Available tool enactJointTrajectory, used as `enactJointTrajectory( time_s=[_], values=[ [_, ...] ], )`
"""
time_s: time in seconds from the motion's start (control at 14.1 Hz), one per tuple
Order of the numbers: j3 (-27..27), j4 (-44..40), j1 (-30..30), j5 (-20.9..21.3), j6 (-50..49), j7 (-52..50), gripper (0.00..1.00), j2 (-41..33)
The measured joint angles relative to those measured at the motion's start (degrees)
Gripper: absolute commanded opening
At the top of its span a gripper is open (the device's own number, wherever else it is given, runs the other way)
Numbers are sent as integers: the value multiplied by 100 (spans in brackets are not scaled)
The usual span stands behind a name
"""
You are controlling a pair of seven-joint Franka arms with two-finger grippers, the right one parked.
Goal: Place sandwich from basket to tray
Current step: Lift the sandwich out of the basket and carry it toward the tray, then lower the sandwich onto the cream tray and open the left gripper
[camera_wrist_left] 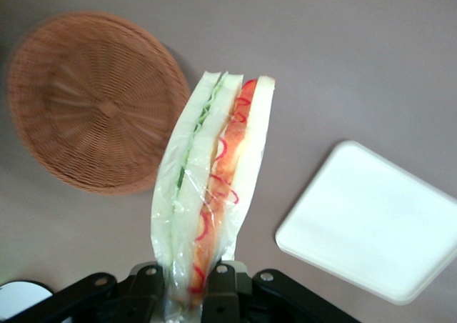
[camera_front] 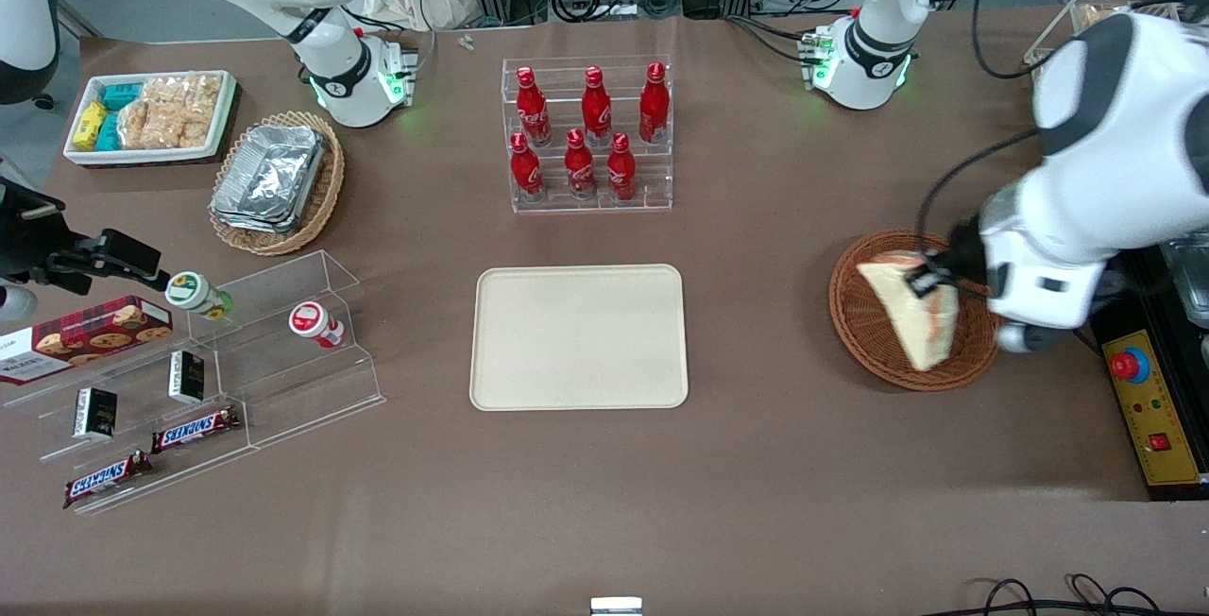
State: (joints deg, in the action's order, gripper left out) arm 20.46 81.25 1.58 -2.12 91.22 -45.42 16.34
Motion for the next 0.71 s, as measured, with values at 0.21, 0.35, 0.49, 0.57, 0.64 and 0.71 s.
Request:
enactJointTrajectory(
  time_s=[0.21,0.35,0.49,0.57,0.64,0.71],
  values=[
    [42,-233,-754,1,419,-14,0,557],
    [42,-266,-1242,2,1030,-34,0,1001],
    [34,-274,-1644,13,1628,-134,0,1462],
    [28,-275,-1818,76,1961,-147,0,1705],
    [23,-278,-1979,232,2241,-159,0,1940],
    [20,-285,-2124,399,2413,-202,0,2160]
  ],
)
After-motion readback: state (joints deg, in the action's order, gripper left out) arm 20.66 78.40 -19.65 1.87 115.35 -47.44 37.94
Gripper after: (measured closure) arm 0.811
